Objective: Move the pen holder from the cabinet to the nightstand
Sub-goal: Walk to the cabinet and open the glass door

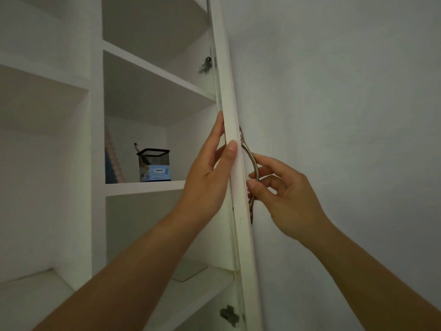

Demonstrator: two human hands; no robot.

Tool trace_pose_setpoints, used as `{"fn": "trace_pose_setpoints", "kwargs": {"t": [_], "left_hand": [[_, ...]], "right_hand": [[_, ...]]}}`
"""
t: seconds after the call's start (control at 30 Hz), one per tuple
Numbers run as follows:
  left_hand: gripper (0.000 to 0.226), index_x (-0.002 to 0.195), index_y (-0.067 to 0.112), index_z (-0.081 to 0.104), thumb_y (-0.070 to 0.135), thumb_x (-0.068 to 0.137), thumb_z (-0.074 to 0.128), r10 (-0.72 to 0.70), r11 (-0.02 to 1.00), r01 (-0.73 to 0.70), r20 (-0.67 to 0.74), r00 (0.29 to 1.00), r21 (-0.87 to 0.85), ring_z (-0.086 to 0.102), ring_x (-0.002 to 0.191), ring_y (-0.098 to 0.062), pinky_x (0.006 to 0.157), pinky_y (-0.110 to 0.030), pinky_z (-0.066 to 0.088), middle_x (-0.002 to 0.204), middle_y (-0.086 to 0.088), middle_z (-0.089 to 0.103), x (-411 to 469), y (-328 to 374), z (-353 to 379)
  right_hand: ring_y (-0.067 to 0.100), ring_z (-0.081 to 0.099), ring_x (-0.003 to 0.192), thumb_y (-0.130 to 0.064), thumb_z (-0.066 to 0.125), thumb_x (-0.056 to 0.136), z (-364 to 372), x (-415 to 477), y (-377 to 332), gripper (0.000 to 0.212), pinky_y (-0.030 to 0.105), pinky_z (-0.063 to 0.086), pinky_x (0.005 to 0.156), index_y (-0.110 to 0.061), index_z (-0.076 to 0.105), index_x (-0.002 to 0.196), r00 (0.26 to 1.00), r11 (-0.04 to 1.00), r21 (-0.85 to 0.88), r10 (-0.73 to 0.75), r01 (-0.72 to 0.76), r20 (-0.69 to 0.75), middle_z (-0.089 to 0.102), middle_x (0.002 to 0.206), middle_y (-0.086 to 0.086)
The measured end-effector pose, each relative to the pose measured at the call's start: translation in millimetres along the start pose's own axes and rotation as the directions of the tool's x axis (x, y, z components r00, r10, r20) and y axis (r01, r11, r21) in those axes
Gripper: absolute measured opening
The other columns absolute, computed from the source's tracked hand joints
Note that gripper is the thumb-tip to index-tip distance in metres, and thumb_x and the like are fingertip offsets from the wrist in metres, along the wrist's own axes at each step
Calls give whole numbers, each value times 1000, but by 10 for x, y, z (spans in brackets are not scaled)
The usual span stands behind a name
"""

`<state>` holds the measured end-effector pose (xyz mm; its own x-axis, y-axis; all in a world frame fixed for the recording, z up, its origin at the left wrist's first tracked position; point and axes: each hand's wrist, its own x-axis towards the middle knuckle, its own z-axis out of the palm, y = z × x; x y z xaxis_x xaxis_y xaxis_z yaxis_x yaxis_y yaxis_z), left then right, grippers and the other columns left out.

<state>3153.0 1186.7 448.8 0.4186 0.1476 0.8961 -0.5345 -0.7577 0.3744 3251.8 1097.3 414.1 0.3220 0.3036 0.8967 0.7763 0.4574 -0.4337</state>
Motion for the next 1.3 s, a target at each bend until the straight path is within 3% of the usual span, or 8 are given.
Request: {"fn": "trace_pose_setpoints", "kwargs": {"t": [0.2, 0.3, 0.37, 0.5, 0.67, 0.93, 1.1, 1.3], "left_hand": [[57, 138, 48, 19, 49, 84, 37, 11, 999, -8, -69, 998, 35, 44, 123, -7, 102, -39, 43, 137, 21, 37, 78, -5, 344], [54, 139, 47, 20, 46, 87, 38, 1, 999, 4, -92, 996, 46, 43, 124, -8, 103, -40, 41, 134, 23, 38, 109, 5, 487], [53, 140, 46, 21, 42, 91, 40, 9, 999, -4, -95, 995, 51, 44, 123, -8, 102, -40, 42, 134, 21, 40, 134, 18, 587], [54, 140, 45, 22, 42, 90, 43, 22, 995, -11, -108, 994, 101, 39, 121, 1, 104, -32, 37, 128, 31, 35, 194, 46, 868], [60, 141, 47, 15, 55, 85, 36, 63, 960, -36, -92, 994, 276, 32, 133, -10, 104, -32, 30, 149, 12, 28, 297, -11, 1311], [65, 142, 43, -4, 54, 89, 31, 22, 864, -29, 20, 1000, 503, 3, 143, -13, 111, -37, 14, 156, 13, -6, 435, -249, 2077], [66, 142, 43, -5, 57, 88, 30, 34, 819, -46, 31, 999, 571, 0, 143, -11, 104, -28, 8, 155, 13, -9, 450, -453, 2380], [66, 139, 44, -7, 60, 82, 23, 20, 786, -21, 9, 1000, 618, -1, 143, -13, 101, -27, 6, 155, 12, -10, 489, -574, 2621]], "right_hand": [[13, 64, 98, -20, 60, 84, -356, -139, 136, 37, 33, 55, 84, -25, 57, 120, 999, 999, 33, 38, -38, 15, 63, 112, -6], [-2, 58, 105, -33, 57, 78, -516, -300, 196, 40, 13, 49, 82, -35, 54, 117, 999, 999, 18, 35, -35, 19, 59, 118, -17], [-8, 54, 106, -36, 57, 73, -605, -421, 232, 43, 7, 45, 79, -39, 52, 115, 998, 998, 23, 54, -54, 12, 55, 120, -23], [-4, 50, 113, -39, 60, 72, -753, -635, 345, 48, 13, 49, 82, -39, 52, 119, 996, 996, 44, 83, -84, 28, 53, 124, -24], [-5, 52, 110, -42, 60, 73, -1012, -734, 513, 54, 22, 52, 84, -42, 46, 125, 991, 991, 23, 134, -135, 9, 54, 122, -25], [-9, 49, 110, -39, 56, 76, -1636, -890, 959, 50, 17, 48, 89, -41, 44, 124, 989, 981, -126, 142, -147, -44, 50, 126, -23], [-8, 47, 111, -38, 58, 72, -1888, -983, 1249, 49, 15, 47, 89, -48, 38, 116, 989, 975, -166, 146, -150, -37, 45, 126, -26], [-1, 51, 112, -40, 52, 76, -2045, -930, 1532, 48, 9, 43, 89, -48, 32, 119, 991, 965, -227, 135, -135, -13, 39, 126, -31]]}}
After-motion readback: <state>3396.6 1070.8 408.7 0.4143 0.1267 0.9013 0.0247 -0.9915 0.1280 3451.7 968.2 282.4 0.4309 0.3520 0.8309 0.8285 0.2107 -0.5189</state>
